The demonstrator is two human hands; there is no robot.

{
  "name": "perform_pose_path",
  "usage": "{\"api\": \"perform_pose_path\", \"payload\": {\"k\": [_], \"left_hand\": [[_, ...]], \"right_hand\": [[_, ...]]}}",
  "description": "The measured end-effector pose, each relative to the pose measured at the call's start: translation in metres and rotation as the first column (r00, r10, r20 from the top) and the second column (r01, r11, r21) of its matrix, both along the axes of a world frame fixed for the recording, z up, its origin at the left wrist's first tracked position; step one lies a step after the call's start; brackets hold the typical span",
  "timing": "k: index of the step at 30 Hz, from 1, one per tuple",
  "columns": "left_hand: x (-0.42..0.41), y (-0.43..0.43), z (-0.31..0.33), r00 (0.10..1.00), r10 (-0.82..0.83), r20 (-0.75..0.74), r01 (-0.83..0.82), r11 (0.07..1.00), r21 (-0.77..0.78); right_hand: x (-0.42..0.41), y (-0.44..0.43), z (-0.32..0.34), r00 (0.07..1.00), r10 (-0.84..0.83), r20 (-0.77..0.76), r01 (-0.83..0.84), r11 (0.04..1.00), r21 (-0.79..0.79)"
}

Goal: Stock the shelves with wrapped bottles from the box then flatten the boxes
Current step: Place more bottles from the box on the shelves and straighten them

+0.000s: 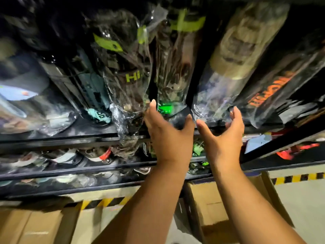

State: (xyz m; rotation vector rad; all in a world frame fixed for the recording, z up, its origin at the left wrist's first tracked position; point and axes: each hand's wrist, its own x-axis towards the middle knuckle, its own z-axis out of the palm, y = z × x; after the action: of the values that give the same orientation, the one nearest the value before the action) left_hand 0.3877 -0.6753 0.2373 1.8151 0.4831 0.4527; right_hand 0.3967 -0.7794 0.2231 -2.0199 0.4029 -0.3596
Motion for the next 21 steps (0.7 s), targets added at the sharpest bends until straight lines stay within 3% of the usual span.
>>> {"api": "perform_pose_path", "payload": {"k": [8, 11, 21], "left_hand": [[0.035, -0.003, -0.006, 0.992, 0.007, -0.127, 0.002, 0.997, 0.075], [0.041, 0.001, -0.014, 0.992, 0.061, -0.113, -0.045, 0.990, 0.137], [0.060, 0.005, -0.016, 0.985, 0.154, -0.076, -0.146, 0.984, 0.105]], "right_hand": [[0.029, -0.010, -0.007, 0.991, 0.058, 0.117, -0.071, 0.992, 0.104], [0.037, -0.014, -0.011, 0.996, 0.053, 0.075, -0.060, 0.994, 0.093], [0.043, -0.017, -0.017, 0.995, 0.079, 0.056, -0.081, 0.996, 0.044]]}}
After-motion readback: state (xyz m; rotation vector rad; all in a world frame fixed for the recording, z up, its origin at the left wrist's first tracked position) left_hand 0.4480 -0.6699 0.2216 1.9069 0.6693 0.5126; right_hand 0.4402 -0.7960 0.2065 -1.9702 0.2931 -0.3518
